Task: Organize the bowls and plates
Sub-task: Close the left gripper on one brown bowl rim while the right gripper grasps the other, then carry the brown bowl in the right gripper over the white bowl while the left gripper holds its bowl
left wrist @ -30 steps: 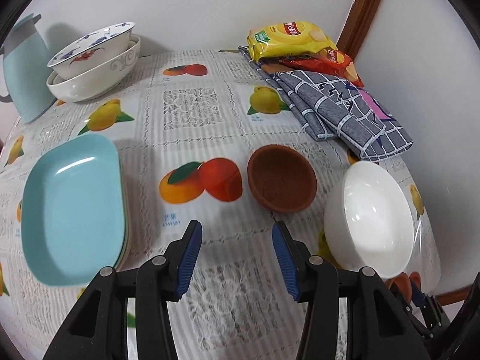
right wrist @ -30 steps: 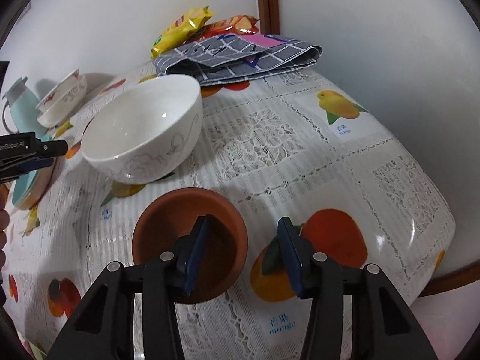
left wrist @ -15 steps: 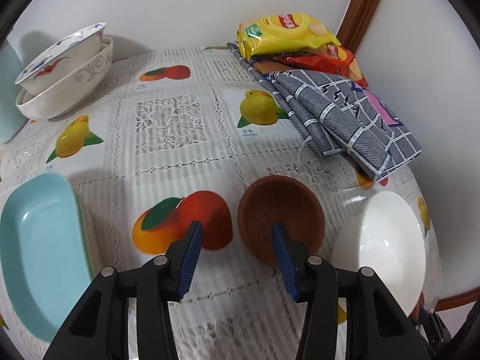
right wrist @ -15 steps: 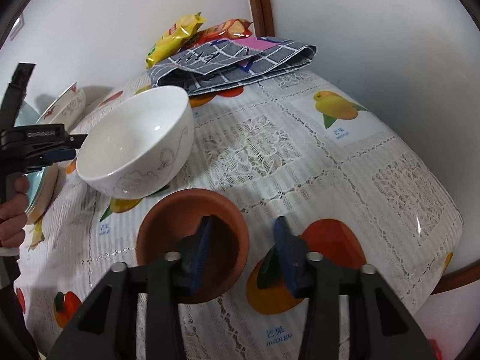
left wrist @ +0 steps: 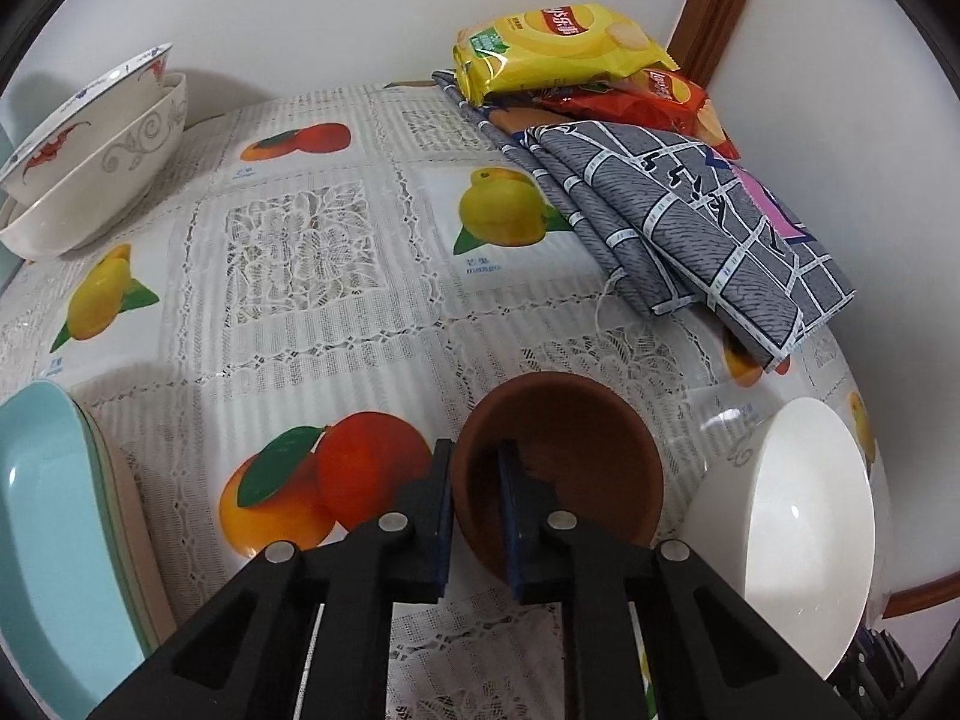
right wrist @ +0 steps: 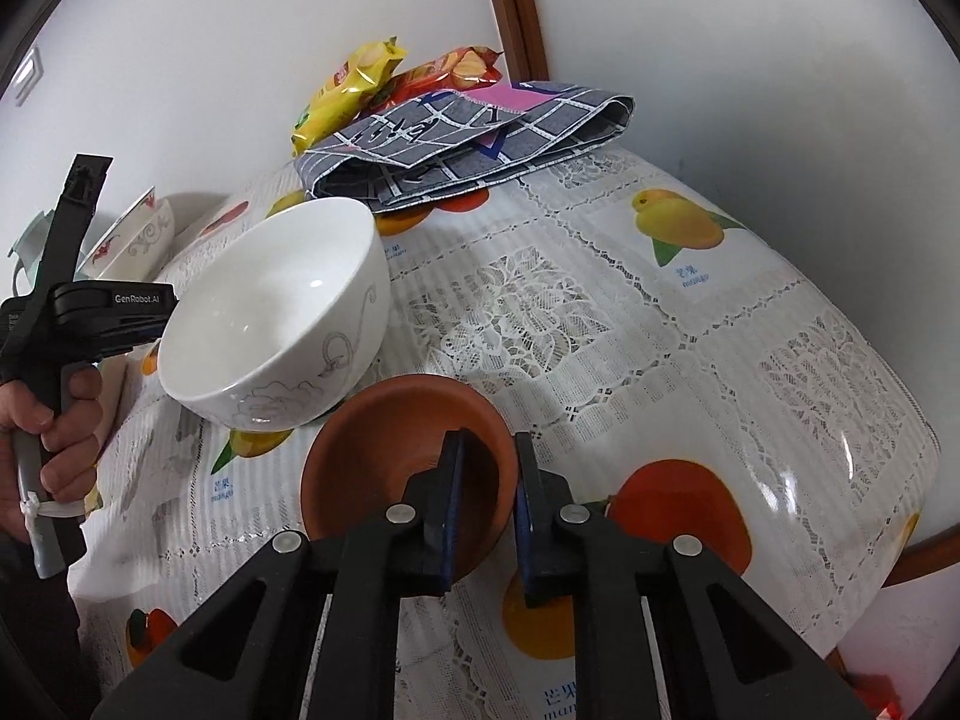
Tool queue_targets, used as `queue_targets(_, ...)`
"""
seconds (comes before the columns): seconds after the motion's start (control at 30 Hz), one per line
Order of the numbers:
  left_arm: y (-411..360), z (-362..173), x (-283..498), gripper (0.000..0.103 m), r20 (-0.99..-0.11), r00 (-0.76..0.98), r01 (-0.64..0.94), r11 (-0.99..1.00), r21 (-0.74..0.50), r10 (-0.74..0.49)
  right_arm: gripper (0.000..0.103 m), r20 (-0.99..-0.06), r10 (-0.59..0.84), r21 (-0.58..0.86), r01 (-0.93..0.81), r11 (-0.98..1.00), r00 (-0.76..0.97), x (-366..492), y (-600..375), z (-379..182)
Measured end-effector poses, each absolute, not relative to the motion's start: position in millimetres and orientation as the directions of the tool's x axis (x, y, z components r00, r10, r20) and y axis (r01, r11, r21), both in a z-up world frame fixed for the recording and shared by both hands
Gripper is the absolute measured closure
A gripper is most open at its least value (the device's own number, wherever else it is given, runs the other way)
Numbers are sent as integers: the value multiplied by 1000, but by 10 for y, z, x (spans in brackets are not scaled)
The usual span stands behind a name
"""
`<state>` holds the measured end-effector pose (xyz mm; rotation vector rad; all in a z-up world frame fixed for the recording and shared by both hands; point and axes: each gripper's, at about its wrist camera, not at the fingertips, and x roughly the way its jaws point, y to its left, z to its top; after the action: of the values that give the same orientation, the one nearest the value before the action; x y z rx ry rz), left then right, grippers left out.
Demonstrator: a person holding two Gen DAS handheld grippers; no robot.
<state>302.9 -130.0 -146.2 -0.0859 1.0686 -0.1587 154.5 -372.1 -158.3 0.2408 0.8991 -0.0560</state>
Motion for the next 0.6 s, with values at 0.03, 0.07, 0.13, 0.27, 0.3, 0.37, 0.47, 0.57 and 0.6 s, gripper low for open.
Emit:
queue_targets(0.03,-1300,-1457,3024,91,-865,471,90,985,-147,-172,90,-780,52,185,150,971,624,1541,-3718,-1578)
queue_targets(0.07,-1298,-1450,3017,92,-865,470,94,984,-150,-176,90,-781,53,188,153,970,622,1538,-3721,-1574)
queue_targets(0.13,-1281,-1434,2992,93,-867,466,94,984,-152,-178,91,-784,61,207,167,964,617,1532,-3744,-1572)
queue_targets(0.27,-1230,-1376,2905,94,-863,472,94,984,-154,-181,92,-783,65,227,187,956,619,1497,-3758,-1549)
queue_targets(0.3,-1212,-1355,2876,94,-862,474,92,983,-156,-181,92,-783,56,217,187,958,620,1483,-3741,-1537)
queue_targets(0.37,-1176,-1318,2816,94,-862,474,89,983,-158,-181,93,-781,55,216,186,958,622,1456,-3718,-1515)
queue_targets(0.47,-1129,-1283,2716,94,-866,471,82,986,-148,-169,93,-775,77,242,181,953,627,1423,-3708,-1482)
queue_targets(0.57,-1077,-1244,2609,94,-865,471,76,985,-155,-173,93,-773,72,232,175,957,631,1382,-3656,-1439)
queue_targets(0.6,-1063,-1227,2572,94,-865,471,75,985,-156,-173,93,-773,70,228,174,958,630,1365,-3637,-1429)
